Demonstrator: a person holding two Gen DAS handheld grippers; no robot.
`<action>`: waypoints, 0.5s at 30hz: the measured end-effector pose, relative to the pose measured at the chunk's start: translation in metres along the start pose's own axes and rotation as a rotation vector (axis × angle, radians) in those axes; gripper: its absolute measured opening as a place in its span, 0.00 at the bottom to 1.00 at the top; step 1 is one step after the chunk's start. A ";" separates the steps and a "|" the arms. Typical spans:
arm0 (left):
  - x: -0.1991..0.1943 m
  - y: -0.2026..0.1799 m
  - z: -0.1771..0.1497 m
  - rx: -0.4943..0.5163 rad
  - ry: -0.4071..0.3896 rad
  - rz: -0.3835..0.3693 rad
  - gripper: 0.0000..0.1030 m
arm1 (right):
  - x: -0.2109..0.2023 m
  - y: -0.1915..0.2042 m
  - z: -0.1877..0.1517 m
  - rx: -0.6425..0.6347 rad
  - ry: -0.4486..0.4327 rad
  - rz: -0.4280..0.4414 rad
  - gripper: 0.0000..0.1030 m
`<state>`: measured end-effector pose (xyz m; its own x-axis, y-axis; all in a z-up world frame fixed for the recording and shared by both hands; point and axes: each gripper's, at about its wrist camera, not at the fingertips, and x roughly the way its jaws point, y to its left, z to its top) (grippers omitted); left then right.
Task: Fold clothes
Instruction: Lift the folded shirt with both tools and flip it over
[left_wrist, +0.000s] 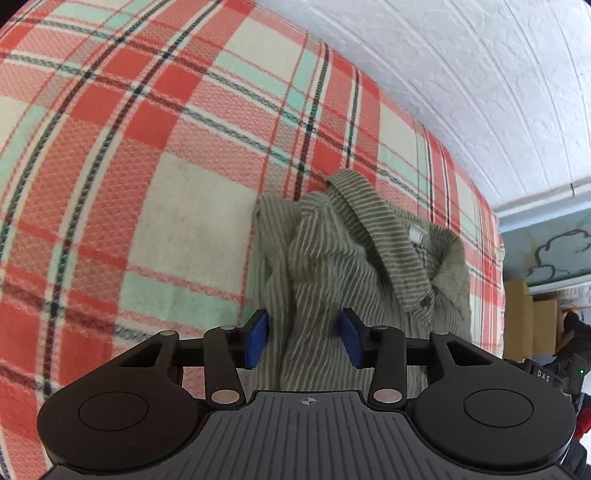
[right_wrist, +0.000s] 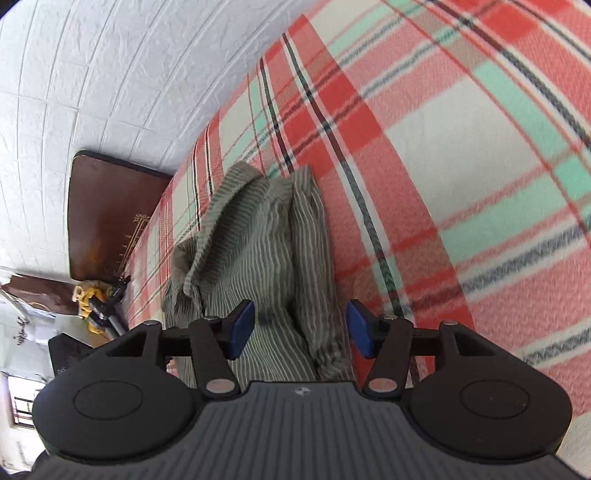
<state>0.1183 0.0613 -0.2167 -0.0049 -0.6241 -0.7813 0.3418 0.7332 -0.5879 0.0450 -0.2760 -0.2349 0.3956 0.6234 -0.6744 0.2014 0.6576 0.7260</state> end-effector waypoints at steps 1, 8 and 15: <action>-0.002 0.003 -0.003 -0.003 -0.001 -0.001 0.58 | -0.001 -0.002 -0.001 0.001 0.005 -0.004 0.63; -0.002 0.011 -0.012 0.031 0.005 0.028 0.71 | 0.012 -0.009 -0.002 -0.015 0.058 0.012 0.67; 0.015 0.008 -0.009 0.069 0.007 -0.020 0.72 | 0.031 0.003 0.001 -0.061 0.068 0.055 0.69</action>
<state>0.1126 0.0607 -0.2352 -0.0189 -0.6361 -0.7714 0.4060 0.7002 -0.5873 0.0589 -0.2553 -0.2532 0.3427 0.6851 -0.6428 0.1252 0.6448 0.7540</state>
